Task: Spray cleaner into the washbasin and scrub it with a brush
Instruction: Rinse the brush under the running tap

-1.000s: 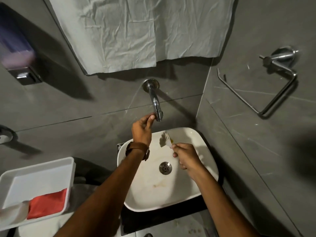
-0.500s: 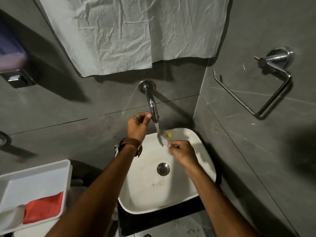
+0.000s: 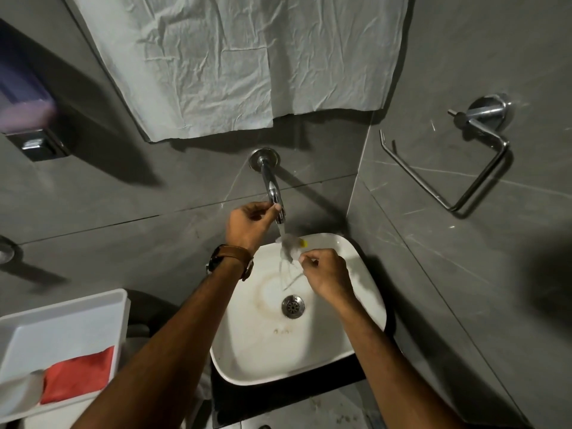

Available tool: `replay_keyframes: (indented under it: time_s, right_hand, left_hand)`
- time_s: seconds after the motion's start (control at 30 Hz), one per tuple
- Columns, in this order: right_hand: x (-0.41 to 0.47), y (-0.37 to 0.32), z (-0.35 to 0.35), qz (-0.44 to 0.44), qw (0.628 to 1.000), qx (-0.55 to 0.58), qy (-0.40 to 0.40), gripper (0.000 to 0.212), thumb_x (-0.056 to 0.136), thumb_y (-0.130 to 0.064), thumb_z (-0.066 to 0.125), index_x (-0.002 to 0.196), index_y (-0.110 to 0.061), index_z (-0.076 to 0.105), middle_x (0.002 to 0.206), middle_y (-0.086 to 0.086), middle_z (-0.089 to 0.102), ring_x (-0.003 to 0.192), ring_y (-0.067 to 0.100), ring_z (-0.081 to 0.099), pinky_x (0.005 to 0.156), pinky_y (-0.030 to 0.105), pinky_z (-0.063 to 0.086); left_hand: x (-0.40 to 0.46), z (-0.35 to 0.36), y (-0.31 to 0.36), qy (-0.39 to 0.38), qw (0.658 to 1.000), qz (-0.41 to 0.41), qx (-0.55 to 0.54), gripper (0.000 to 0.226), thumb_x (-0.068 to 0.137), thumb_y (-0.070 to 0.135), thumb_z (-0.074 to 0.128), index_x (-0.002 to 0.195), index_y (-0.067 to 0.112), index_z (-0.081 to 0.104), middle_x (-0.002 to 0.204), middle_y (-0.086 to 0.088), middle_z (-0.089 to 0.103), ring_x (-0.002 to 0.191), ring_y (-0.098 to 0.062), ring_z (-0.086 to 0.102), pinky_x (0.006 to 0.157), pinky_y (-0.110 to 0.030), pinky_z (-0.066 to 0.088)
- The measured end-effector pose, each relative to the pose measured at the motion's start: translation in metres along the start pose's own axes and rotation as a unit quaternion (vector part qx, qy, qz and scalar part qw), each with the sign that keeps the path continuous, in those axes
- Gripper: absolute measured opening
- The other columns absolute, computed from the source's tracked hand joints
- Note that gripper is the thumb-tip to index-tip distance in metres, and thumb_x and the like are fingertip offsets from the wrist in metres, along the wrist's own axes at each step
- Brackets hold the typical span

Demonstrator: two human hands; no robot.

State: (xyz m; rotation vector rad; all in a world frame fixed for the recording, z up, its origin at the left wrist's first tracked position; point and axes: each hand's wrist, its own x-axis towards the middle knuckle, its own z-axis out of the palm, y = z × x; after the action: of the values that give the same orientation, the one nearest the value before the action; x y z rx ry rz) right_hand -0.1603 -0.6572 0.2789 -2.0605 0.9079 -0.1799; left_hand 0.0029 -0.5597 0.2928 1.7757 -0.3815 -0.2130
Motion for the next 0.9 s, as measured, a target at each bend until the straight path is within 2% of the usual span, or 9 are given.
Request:
replay_keyframes:
  time_s: [0.1,0.2,0.37,0.53,0.63,0.73,0.83,0.9]
  right_hand:
    - [0.005,-0.007,-0.003,0.025,0.999,0.035,-0.018,0.034,0.096,-0.034,0.06,0.083,-0.009,0.078,0.071,0.001,0.076,0.075,0.021,0.069,0.067,0.029,0.05]
    - [0.008,-0.014,-0.006,0.029,0.999,0.034,-0.027,0.033,0.096,-0.034,0.061,0.083,-0.008,0.079,0.071,0.0,0.076,0.067,0.012,0.066,0.055,0.02,0.043]
    - [0.011,-0.018,-0.011,0.04,0.998,0.034,-0.031,0.032,0.096,-0.032,0.062,0.08,-0.009,0.078,0.069,-0.003,0.075,0.06,0.002,0.061,0.05,0.018,0.037]
    - [0.011,-0.021,-0.013,0.021,0.999,0.033,-0.035,0.031,0.095,-0.032,0.062,0.082,-0.01,0.079,0.067,-0.003,0.075,0.061,0.002,0.061,0.052,0.019,0.039]
    - [0.01,-0.022,-0.013,-0.002,0.999,0.02,-0.04,0.029,0.094,-0.034,0.063,0.083,-0.013,0.08,0.069,-0.003,0.075,0.069,0.01,0.066,0.057,0.02,0.043]
    - [0.009,-0.021,-0.013,-0.028,0.999,0.02,-0.04,0.021,0.093,-0.032,0.068,0.091,-0.017,0.082,0.083,-0.003,0.078,0.081,0.016,0.069,0.07,0.025,0.051]
    - [0.008,-0.019,-0.014,-0.037,0.999,0.014,-0.032,0.017,0.092,-0.03,0.07,0.095,-0.019,0.082,0.091,-0.002,0.079,0.085,0.016,0.071,0.07,0.022,0.051]
    - [0.009,-0.017,-0.015,-0.035,0.999,0.01,-0.029,0.017,0.092,-0.03,0.07,0.097,-0.02,0.082,0.093,-0.002,0.08,0.087,0.017,0.072,0.075,0.024,0.054]
  left_hand:
    - [-0.001,-0.001,0.001,-0.002,1.0,-0.003,0.006,0.034,0.074,0.046,0.081,0.098,0.023,0.077,0.094,0.005,0.078,0.094,-0.01,0.073,0.092,-0.033,0.058]
    - [-0.003,-0.002,0.003,-0.007,1.0,-0.002,0.015,0.036,0.075,0.046,0.081,0.101,0.021,0.077,0.095,0.006,0.078,0.094,-0.009,0.073,0.092,-0.034,0.058]
    - [-0.005,-0.002,0.006,-0.01,1.0,-0.001,0.011,0.027,0.076,0.042,0.081,0.097,0.026,0.077,0.093,0.009,0.077,0.093,-0.008,0.073,0.093,-0.036,0.058]
    - [-0.005,-0.002,0.007,-0.013,1.0,-0.009,0.017,0.035,0.076,0.042,0.081,0.103,0.02,0.077,0.096,0.006,0.077,0.095,-0.008,0.073,0.094,-0.035,0.057]
    - [-0.005,-0.002,0.008,-0.012,1.0,-0.012,0.02,0.035,0.077,0.039,0.08,0.105,0.018,0.077,0.097,0.005,0.077,0.096,-0.01,0.072,0.094,-0.034,0.057]
    - [-0.007,-0.002,0.01,-0.015,1.0,-0.009,0.022,0.034,0.078,0.037,0.08,0.106,0.017,0.076,0.097,0.006,0.077,0.096,-0.009,0.072,0.094,-0.032,0.057]
    - [-0.008,-0.003,0.012,-0.016,1.0,-0.005,0.026,0.034,0.08,0.036,0.079,0.107,0.016,0.076,0.097,0.006,0.076,0.096,-0.008,0.072,0.094,-0.031,0.057]
    - [-0.009,-0.002,0.013,-0.017,0.999,-0.005,0.026,0.034,0.08,0.035,0.079,0.108,0.014,0.076,0.099,0.005,0.076,0.096,-0.008,0.072,0.094,-0.031,0.057]
